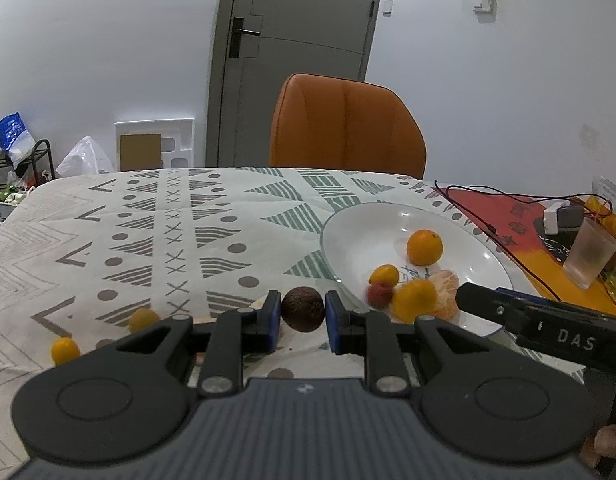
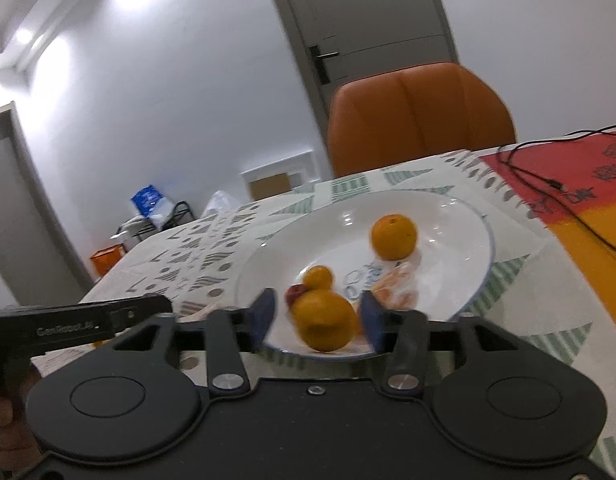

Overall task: Organize fruits
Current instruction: 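Carry both fruits over the white bowl and open the right gripper to drop the orange, then open the left gripper over the bowl to drop the brown fruit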

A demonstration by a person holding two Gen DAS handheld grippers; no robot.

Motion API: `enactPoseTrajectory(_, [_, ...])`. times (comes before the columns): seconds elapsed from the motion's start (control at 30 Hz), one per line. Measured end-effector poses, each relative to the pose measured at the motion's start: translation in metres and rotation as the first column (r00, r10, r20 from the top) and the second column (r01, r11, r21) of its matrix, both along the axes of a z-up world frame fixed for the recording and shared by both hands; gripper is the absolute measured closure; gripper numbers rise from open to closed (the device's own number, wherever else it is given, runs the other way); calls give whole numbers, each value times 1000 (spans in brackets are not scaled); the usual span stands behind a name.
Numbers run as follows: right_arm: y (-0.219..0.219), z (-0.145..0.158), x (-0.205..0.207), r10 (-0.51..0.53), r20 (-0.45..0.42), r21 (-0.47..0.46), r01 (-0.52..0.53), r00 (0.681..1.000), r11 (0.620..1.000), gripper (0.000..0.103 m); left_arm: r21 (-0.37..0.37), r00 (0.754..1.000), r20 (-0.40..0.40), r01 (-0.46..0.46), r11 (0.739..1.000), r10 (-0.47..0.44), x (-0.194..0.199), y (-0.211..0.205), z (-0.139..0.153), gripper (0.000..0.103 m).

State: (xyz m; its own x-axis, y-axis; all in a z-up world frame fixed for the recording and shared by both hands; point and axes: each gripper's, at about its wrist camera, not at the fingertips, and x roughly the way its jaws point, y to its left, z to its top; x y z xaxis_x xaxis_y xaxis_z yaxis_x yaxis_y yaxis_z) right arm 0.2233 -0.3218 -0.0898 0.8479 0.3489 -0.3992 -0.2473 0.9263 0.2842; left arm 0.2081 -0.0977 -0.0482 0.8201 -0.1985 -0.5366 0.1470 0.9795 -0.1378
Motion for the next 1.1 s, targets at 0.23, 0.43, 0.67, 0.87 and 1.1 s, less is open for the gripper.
enactPoseTrajectory(0.23, [-16, -1, -6, -28, -7, 19, 28, 1000, 999, 38, 7, 1000, 4, 31, 999, -31, 4, -15, 2, 81])
enactPoseTrajectory(0.43, [-23, 1, -11, -38, -2, 16, 38, 999, 999, 32, 12, 998, 11, 65, 998, -65, 9, -29, 4, 81])
enactPoseTrajectory(0.67, [-31, 1, -16, -57, 0, 16, 57, 998, 998, 32, 16, 994, 16, 106, 994, -106, 17, -46, 6, 81])
enactPoseTrajectory(0.87, [-39, -1, -17, -82, -2, 27, 82, 997, 996, 32, 16, 992, 12, 124, 992, -124, 21, -59, 5, 81])
enactPoseTrajectory(1.1, [-47, -1, -21, -98, -4, 36, 98, 995, 994, 31, 18, 991, 21, 131, 991, -132, 15, -64, 7, 73])
